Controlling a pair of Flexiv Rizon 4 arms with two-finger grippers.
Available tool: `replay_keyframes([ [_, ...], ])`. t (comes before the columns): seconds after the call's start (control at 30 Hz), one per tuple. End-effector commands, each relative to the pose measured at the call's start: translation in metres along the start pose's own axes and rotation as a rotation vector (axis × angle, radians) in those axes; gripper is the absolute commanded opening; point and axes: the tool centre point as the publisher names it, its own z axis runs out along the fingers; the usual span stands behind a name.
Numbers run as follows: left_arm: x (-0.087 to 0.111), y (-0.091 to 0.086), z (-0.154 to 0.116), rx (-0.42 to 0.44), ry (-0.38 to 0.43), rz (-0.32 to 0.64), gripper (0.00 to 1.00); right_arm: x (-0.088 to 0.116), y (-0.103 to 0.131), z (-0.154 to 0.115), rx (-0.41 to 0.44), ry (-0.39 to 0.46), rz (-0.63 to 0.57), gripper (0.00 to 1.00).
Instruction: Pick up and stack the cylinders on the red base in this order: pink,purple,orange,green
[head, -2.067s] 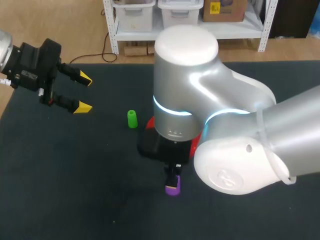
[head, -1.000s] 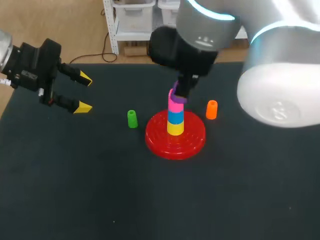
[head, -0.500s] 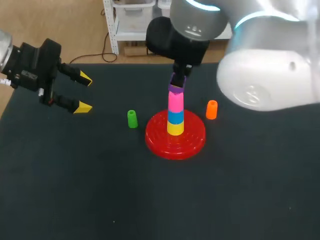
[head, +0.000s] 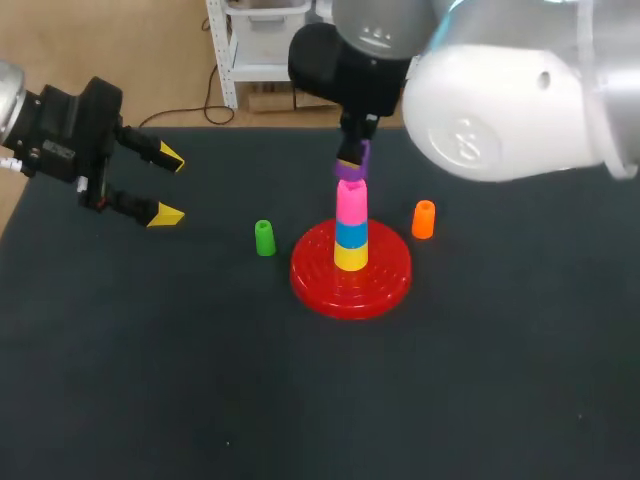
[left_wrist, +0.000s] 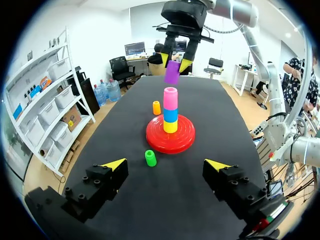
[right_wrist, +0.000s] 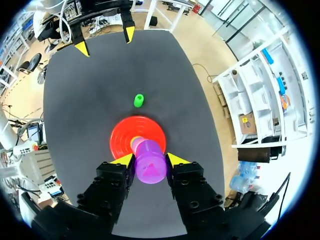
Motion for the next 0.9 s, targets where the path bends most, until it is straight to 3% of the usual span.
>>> replay_keyframes([
  [0.03, 0.001, -0.001, 0.000, -0.003, -0.001, 0.001, 1.00, 0.003, 0.000, 0.004, -0.007, 0.009, 0.004, 0.00],
  [0.9, 0.001, -0.001, 0.000, -0.003, -0.001, 0.001, 1.00, 0.002, 0.003, 0.025, -0.051, 0.031, 0.002, 0.00],
])
